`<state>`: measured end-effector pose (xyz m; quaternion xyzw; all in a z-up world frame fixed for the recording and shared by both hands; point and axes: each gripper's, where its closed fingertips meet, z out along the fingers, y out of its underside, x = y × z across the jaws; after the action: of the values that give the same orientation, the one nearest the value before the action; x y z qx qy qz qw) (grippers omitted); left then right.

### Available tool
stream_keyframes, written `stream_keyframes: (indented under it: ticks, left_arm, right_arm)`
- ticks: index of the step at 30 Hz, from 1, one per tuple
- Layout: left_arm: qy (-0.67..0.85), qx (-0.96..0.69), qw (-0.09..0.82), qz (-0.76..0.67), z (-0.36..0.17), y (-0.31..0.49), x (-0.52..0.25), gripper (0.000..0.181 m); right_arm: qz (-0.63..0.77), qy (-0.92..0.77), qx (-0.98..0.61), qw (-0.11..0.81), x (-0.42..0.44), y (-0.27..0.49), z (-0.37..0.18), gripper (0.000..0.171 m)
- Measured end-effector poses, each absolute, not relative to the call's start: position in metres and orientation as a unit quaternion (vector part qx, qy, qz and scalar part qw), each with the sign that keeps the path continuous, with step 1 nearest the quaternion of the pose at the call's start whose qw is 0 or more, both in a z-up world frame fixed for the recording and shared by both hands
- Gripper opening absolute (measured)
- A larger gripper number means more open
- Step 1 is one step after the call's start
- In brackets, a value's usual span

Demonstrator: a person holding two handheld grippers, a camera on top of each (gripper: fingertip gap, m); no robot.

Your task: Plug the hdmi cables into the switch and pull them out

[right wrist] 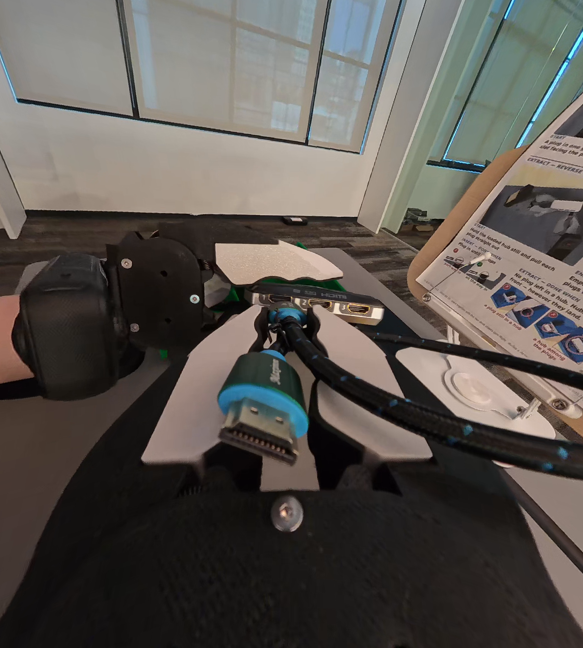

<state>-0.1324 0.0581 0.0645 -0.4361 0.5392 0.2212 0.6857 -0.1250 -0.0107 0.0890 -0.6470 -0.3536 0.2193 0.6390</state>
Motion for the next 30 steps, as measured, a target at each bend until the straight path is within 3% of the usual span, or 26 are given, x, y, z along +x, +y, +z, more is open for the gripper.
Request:
stream_keyframes:
  ticks: [30]
  left_arm:
    - [0.562,-0.427,0.669,0.232,0.053,0.053,-0.127,0.029]
  right_arm:
    - [0.246,-0.347,-0.668,0.610,-0.130,-0.008,0.076,0.022]
